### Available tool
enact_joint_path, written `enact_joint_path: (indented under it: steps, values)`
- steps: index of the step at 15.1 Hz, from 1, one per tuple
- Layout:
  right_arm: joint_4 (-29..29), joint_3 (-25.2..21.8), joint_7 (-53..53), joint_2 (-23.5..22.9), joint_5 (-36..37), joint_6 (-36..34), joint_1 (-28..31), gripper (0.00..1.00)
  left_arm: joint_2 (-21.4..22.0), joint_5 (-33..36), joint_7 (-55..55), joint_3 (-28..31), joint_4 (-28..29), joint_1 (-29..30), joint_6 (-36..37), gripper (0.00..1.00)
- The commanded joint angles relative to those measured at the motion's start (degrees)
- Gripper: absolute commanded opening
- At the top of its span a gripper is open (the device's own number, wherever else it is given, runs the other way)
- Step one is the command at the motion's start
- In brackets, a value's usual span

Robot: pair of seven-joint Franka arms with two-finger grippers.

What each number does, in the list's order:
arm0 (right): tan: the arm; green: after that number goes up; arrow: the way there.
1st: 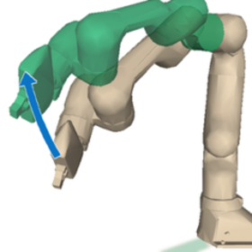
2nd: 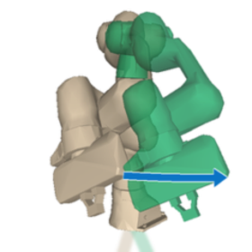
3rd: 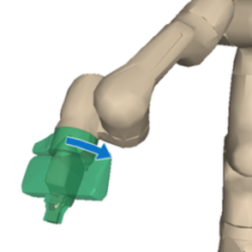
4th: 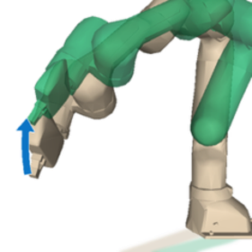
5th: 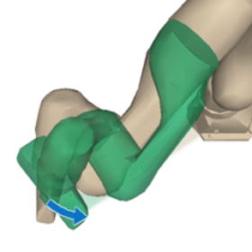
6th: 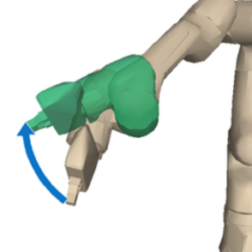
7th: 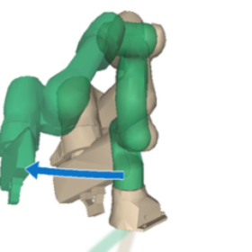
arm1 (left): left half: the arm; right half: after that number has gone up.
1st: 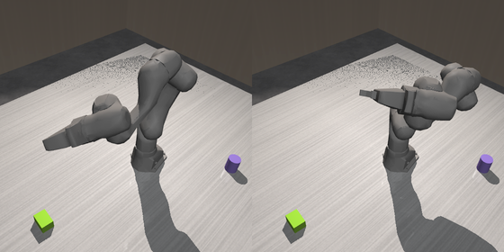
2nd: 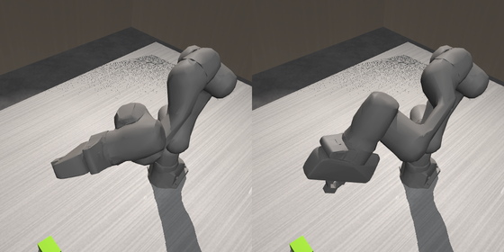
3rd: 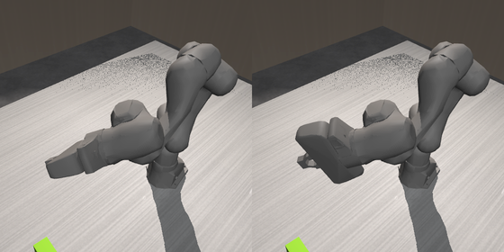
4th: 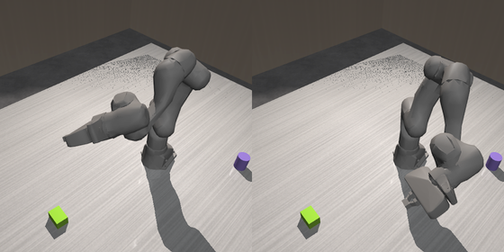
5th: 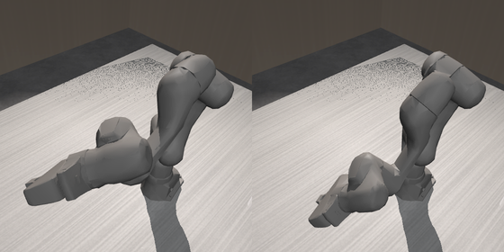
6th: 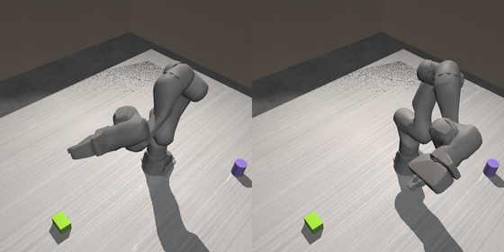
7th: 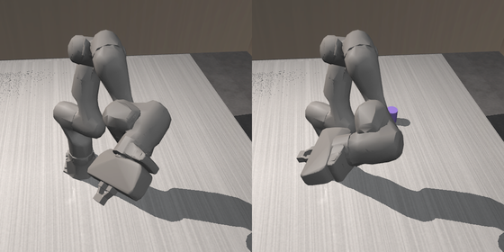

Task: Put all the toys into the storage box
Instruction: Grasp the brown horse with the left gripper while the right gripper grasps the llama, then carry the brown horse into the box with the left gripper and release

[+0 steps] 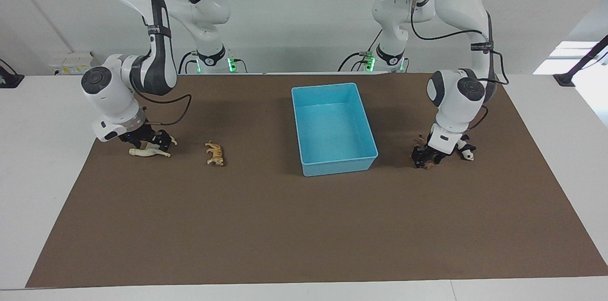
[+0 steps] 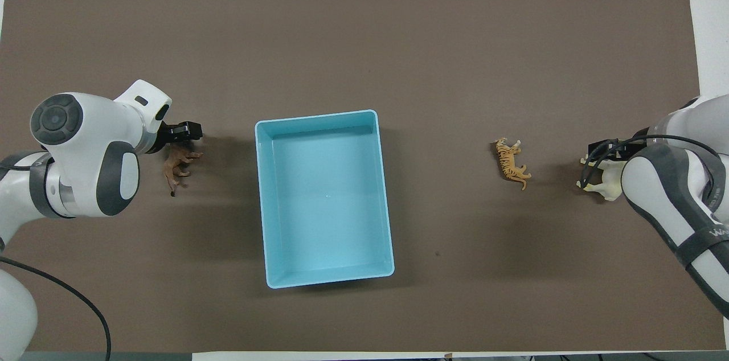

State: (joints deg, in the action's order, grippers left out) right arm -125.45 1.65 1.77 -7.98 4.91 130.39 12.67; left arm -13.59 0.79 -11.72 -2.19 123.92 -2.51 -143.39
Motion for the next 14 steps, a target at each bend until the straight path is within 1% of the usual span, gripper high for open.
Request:
enact_joint_path:
  steps: [1,2,3,4,6,7,8,9,10,12,14]
  values:
    - [-4.4,0.3,3.0,2.1,2.4,4.3,1.2,1.00,0.4,-0.2,-0.1,0.5,1.2,-0.5,-1.4,0.19]
    - [-5.4,0.4,4.2,2.3,2.5,5.4,2.0,1.00,0.4,-0.2,-0.1,0.5,0.6,-0.5,-0.9,0.06]
    - [-5.9,0.4,4.6,2.4,2.4,6.2,2.3,1.00,0.5,-0.2,-0.2,0.5,-0.4,-0.5,-0.2,0.00]
    - [-6.5,0.4,4.5,2.5,2.4,6.5,2.3,1.00,0.7,-0.2,-0.2,0.4,-2.9,-0.4,2.7,0.00]
    - [-6.7,0.4,4.0,2.6,2.4,6.5,2.3,1.00,0.9,-0.4,-0.8,0.3,-10.9,-0.5,13.1,0.00]
    - [-7.1,0.4,3.8,2.3,2.5,6.6,2.4,0.92,1.0,-0.5,-2.1,-0.2,-15.3,-0.6,19.4,0.00]
    - [-8.0,0.4,3.2,2.0,2.4,7.9,2.4,0.79,1.2,-0.5,-5.3,-1.4,-19.4,-1.5,25.0,0.00]
    - [-8.7,0.4,3.0,2.0,2.4,10.3,2.5,0.52,1.2,-0.7,-9.9,-2.7,-22.2,-2.4,29.2,0.00]
    - [-8.8,0.4,2.1,1.9,2.4,11.3,2.5,0.01,1.5,-0.7,-15.2,-4.6,-23.4,-3.8,31.0,0.00]
    - [-8.3,0.5,-1.5,1.9,2.4,9.6,1.9,0.00,2.2,-0.7,-25.6,-6.2,-22.9,-8.0,30.6,0.00]
    - [-5.1,0.6,-1.7,1.6,2.4,4.5,1.4,0.00,2.9,-0.7,-33.8,-6.2,-21.1,-14.0,29.0,0.01]
